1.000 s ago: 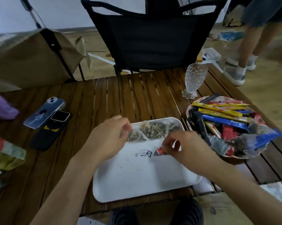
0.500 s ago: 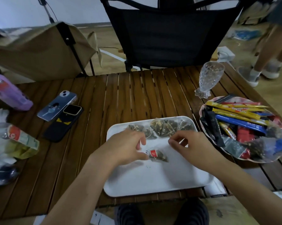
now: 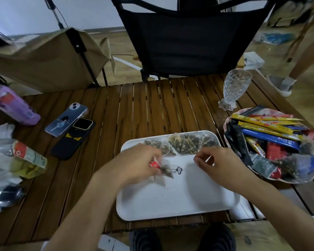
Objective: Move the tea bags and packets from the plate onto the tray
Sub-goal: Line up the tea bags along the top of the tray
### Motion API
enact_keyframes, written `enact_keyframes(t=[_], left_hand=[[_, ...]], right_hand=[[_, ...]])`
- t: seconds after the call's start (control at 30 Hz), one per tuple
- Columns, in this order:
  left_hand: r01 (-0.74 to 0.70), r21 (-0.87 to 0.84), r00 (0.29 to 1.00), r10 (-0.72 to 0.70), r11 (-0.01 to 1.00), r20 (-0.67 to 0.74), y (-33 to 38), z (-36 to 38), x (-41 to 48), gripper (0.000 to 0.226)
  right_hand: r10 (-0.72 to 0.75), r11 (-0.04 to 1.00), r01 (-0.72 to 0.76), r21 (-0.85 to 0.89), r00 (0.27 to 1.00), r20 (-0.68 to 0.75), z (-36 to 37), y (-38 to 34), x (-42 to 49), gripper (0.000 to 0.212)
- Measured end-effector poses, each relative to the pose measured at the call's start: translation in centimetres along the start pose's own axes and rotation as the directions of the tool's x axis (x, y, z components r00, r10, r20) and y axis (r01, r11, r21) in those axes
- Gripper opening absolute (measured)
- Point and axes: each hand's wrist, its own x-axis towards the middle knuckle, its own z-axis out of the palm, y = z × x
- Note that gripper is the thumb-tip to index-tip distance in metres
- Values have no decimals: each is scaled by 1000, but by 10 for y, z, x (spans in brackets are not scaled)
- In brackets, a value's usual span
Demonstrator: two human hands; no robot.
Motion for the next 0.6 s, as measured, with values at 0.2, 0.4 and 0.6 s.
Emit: enact_keyframes(t=[0.2, 0.4, 0.6], left_hand=[[292, -16, 929, -287, 956, -234, -45, -18, -25, 15], [443, -126, 810, -456, 888, -367, -59, -5, 10, 28], [440, -208, 852, -479, 874, -211, -62, 6, 29, 22]], right_hand=[[2, 1000, -2, -25, 1000, 6, -2, -3, 1, 14], [16, 997, -16, -75, 1000, 11, 0, -4, -1, 8], [10, 997, -9, -71, 1000, 18, 0, -5, -2, 8]])
